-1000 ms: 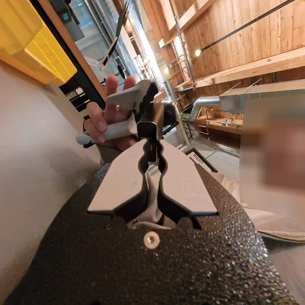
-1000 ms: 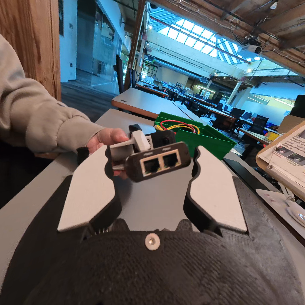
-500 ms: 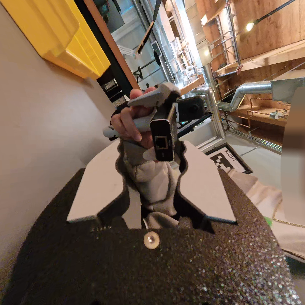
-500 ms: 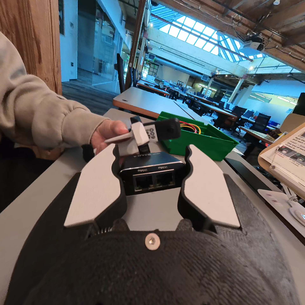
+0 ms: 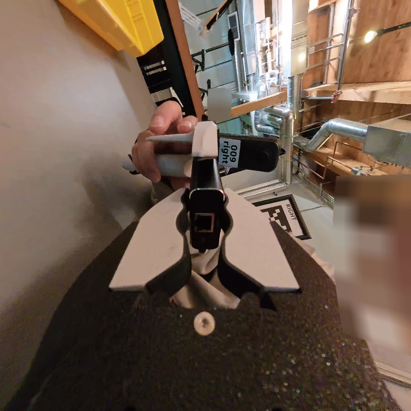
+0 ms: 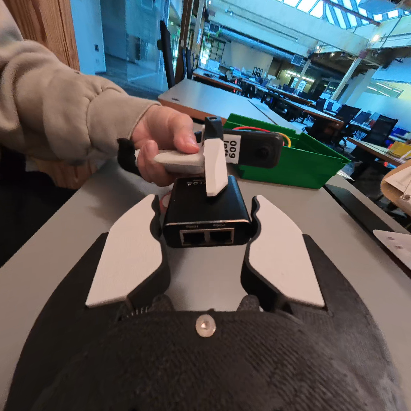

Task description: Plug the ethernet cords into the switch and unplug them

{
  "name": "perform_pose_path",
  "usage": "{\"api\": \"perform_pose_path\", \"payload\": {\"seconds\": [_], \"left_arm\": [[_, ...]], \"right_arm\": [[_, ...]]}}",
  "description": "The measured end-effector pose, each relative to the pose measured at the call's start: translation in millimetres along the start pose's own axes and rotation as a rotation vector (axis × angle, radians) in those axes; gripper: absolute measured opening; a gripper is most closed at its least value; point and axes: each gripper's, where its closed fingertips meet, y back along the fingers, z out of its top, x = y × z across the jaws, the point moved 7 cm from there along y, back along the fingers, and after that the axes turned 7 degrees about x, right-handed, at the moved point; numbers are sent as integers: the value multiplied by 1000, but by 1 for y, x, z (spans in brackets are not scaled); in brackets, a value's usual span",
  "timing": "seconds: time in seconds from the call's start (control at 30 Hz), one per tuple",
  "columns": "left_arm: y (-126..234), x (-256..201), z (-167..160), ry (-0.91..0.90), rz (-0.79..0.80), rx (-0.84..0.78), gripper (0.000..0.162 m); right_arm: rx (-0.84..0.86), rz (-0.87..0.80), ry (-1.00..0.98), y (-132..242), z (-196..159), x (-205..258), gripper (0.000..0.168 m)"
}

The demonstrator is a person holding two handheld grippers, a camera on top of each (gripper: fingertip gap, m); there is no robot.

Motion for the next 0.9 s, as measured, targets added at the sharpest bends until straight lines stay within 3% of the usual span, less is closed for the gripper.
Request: {"api": "perform_pose_path", "payload": {"seconds": [0.73,0.9], "left_arm": [[-2,1,17,66,148,224,24],[2,2,26,22,181,141,27]], "right_arm": [[-54,-19,-112,-10,-14,-5,80],[-61,-44,-212,-10,-15,-13,79]]}}
